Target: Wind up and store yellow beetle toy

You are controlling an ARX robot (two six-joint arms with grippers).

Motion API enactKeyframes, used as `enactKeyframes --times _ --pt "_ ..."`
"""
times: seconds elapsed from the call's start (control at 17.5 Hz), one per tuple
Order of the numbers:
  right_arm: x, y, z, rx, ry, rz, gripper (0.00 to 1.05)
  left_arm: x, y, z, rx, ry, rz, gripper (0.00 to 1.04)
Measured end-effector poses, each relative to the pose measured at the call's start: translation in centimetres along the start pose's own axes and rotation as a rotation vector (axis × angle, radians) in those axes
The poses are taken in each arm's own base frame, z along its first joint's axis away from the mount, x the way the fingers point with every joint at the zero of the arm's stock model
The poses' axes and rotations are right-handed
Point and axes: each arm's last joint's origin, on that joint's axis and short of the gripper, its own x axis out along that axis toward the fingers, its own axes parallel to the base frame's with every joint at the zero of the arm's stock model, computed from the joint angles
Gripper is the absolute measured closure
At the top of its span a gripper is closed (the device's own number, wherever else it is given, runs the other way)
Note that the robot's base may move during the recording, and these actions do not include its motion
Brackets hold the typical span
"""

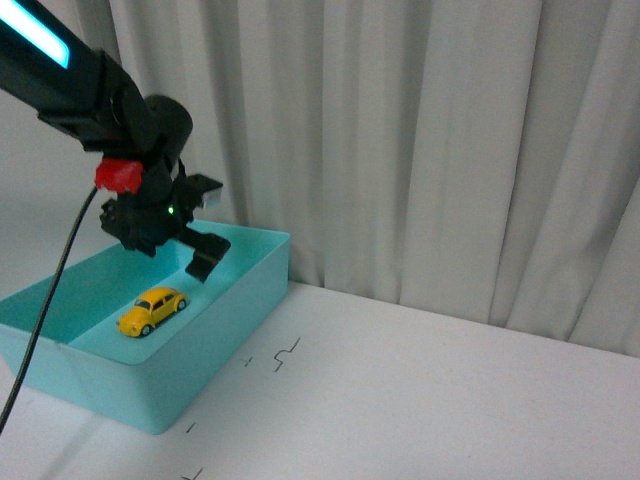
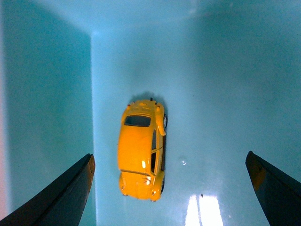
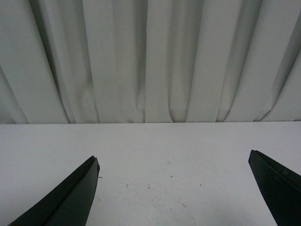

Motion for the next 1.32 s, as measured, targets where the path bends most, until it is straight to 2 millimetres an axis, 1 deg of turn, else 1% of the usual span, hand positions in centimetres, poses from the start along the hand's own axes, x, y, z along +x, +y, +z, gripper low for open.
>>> enactKeyframes --times 0.06,0.11,0.23,0.34,0.52,0.57,0.63,0.69,0.74,0.86,0.97,1.09,1.15,1.32 --pt "0.0 0.0 0.0 0.000 0.000 0.000 0.07 -2.4 0.5 0.3 0.018 -0.065 -0.007 0.07" --pt "0.0 0.0 0.0 0.000 0.000 0.000 0.07 -5.3 1.2 0.3 0.041 -0.147 0.015 0.07" --pt "0.0 0.0 0.0 0.000 0.000 0.000 0.07 -9.8 1.9 -1.0 0.044 -0.265 -0.004 0.07" --pt "0.0 0.0 0.0 0.000 0.000 0.000 0.07 -15.2 1.8 -3.6 0.033 -0.397 -0.057 0.07" --pt "0.0 0.0 0.0 0.000 0.000 0.000 0.07 -26.5 1.4 -8.2 0.012 -0.672 -0.102 0.07" --pt "0.0 0.0 0.0 0.000 0.000 0.000 0.07 -29.2 1.4 -9.8 -0.013 -0.839 -0.096 0.10" --pt "0.0 0.0 0.0 0.000 -0.001 -0.001 0.07 -30.5 0.7 -11.6 -0.062 -1.011 -0.110 0.21" --pt "0.0 0.0 0.0 0.000 0.000 0.000 0.07 -30.5 -1.0 -14.6 -0.136 -1.091 -0.148 0.34" --pt "0.0 0.0 0.0 0.000 0.000 0.000 0.07 -29.7 -2.8 -17.2 -0.180 -1.109 -0.189 0.46" --pt "0.0 0.0 0.0 0.000 0.000 0.000 0.07 -27.8 -5.2 -20.0 -0.218 -1.115 -0.219 0.70" --pt "0.0 0.0 0.0 0.000 0.000 0.000 0.07 -25.5 -6.9 -22.0 -0.236 -1.078 -0.227 0.93" --pt "0.0 0.0 0.0 0.000 0.000 -0.001 0.07 -25.0 -7.3 -22.5 -0.242 -1.072 -0.229 1.01" --pt "0.0 0.0 0.0 0.000 -0.001 0.000 0.07 -24.9 -7.4 -22.6 -0.243 -1.070 -0.231 1.02" --pt "0.0 0.0 0.0 0.000 -0.001 0.000 0.07 -24.4 -8.1 -23.5 -0.244 -1.084 -0.233 1.03"
